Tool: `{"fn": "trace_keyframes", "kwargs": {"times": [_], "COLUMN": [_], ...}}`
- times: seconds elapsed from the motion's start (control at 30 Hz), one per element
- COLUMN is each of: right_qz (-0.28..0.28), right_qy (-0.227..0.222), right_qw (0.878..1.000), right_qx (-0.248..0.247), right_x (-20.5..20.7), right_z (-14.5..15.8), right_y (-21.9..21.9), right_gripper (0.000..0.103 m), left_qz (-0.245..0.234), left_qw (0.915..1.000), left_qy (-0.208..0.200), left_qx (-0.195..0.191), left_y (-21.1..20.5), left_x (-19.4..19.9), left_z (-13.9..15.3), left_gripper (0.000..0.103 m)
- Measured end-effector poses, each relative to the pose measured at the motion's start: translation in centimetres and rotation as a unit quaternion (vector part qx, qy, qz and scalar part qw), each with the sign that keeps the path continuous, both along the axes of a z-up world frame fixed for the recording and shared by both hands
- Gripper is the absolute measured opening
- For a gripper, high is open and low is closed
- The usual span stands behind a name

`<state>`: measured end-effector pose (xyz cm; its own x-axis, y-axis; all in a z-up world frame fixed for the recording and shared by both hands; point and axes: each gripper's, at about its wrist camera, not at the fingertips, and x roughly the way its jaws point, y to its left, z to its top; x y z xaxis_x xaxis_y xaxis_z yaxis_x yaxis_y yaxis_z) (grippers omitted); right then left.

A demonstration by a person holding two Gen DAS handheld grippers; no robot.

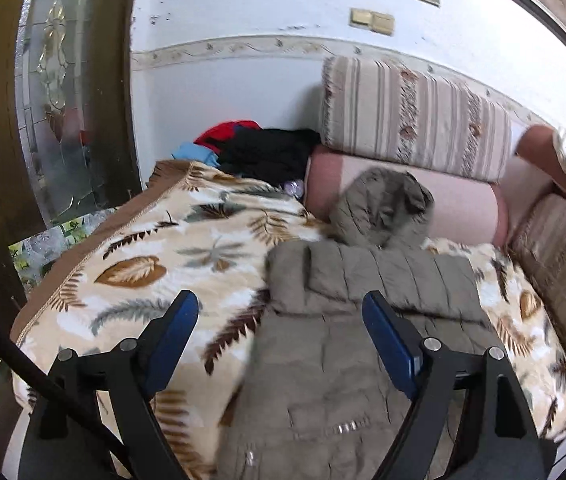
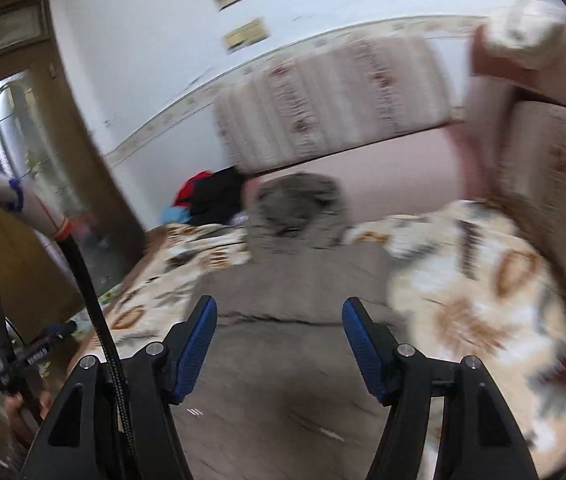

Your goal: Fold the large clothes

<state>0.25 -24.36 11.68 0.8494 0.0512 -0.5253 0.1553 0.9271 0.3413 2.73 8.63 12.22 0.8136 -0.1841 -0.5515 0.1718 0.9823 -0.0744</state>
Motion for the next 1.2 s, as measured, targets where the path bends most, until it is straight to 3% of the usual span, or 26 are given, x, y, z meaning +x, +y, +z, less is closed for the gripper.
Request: {"fn": "trace_keyframes", "kwargs": {"times": [0.1,0.2,0.43,0.63,0.77,0.9,1.07,1.1,1.17,1.2], "right_qz": [0.017,0.025,-0.021,-0.074,-0.112,-0.168,-0.209,-0.212,-0.192,-0.178], "right_qy": [0.019,0.065,0.127,0.126,0.114,0.100,0.111,0.121,0.131,0.136], "right_qw": [0.999,0.997,0.992,0.986,0.979,0.959,0.943,0.942,0.946,0.949], "right_qx": [0.022,0.031,0.006,0.084,0.130,0.203,0.232,0.229,0.227,0.224], "right_x": [6.3,12.3,25.0,36.1,42.7,47.7,51.7,52.1,52.6,52.5], "right_z": [-0.2,-1.4,-4.5,-7.0,-8.8,-11.5,-14.7,-15.3,-16.1,-16.2], "right_y": [1.0,1.8,1.4,-1.8,-3.5,-6.1,-7.9,-8.1,-8.5,-8.4], "right_gripper": [0.070,0.070,0.070,0.073,0.081,0.081,0.081,0.078,0.047,0.019], "left_qz": [0.002,-0.008,-0.012,-0.009,-0.009,-0.022,-0.039,-0.040,-0.043,-0.043], "left_qw": [0.9992,0.9967,0.9939,0.9894,0.9854,0.9799,0.9815,0.9817,0.9814,0.9812], "left_qy": [0.013,0.040,0.081,0.114,0.139,0.158,0.164,0.165,0.168,0.168], "left_qx": [-0.037,-0.070,-0.074,-0.089,-0.097,-0.120,-0.092,-0.086,-0.082,-0.084], "left_y": [-0.1,-1.2,-4.2,-2.6,-1.5,-1.3,-2.6,-2.9,-3.1,-3.1], "left_x": [3.5,7.4,14.0,16.2,17.6,18.4,18.8,18.8,18.9,18.9], "left_z": [-1.5,-4.6,-12.9,-18.8,-20.5,-21.3,-22.1,-22.2,-22.4,-22.4], "left_gripper": [0.084,0.084,0.084,0.084,0.084,0.084,0.084,0.084,0.084,0.084]}}
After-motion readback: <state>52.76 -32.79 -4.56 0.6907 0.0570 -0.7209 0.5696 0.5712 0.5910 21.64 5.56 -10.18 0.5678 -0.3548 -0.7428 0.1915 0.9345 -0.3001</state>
